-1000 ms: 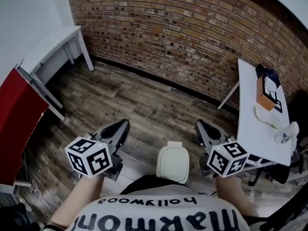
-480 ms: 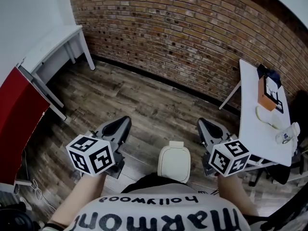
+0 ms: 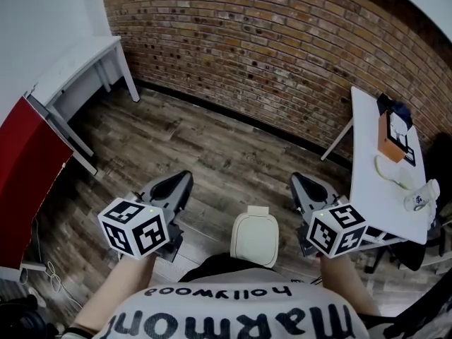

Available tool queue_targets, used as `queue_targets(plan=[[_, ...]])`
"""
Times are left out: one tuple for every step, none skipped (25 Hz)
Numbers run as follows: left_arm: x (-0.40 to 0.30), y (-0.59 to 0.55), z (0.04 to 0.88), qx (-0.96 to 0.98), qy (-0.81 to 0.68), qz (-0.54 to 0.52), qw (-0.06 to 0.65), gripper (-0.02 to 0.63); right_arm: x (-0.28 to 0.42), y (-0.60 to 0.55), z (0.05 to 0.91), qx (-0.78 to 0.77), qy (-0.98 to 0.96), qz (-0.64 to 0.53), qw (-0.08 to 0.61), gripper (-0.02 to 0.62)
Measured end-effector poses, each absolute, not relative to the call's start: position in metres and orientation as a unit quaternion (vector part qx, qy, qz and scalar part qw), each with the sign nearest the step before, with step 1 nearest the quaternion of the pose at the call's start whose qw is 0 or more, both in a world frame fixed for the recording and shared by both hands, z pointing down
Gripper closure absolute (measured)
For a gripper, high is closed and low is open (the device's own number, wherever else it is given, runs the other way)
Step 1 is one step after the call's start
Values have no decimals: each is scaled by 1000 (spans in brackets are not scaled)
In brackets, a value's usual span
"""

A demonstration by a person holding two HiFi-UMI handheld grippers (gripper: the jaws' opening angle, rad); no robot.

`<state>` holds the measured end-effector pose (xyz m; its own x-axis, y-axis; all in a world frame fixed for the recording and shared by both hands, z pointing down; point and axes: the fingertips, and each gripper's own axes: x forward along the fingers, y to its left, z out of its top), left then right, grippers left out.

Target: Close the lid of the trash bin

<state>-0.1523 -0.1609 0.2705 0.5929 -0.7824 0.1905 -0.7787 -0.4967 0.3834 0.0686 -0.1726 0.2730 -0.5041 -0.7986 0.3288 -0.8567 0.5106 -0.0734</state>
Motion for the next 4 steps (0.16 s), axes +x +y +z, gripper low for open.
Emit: queue_targets(plan=[[-152,-161,271,865,-451,-4,219,601,69,-172,273,481,-860,114,127,589],[-152,-160,272,865,-452,-4,220,601,68,-172,273,480,-860,113,128,589],[-153,-160,272,864,-452,-4,220,601,68,-172,274,480,-861,112,129,589],[-153,-159,273,864,-452,-4,221,601,68,-171,274,479,-861,111,130,589]])
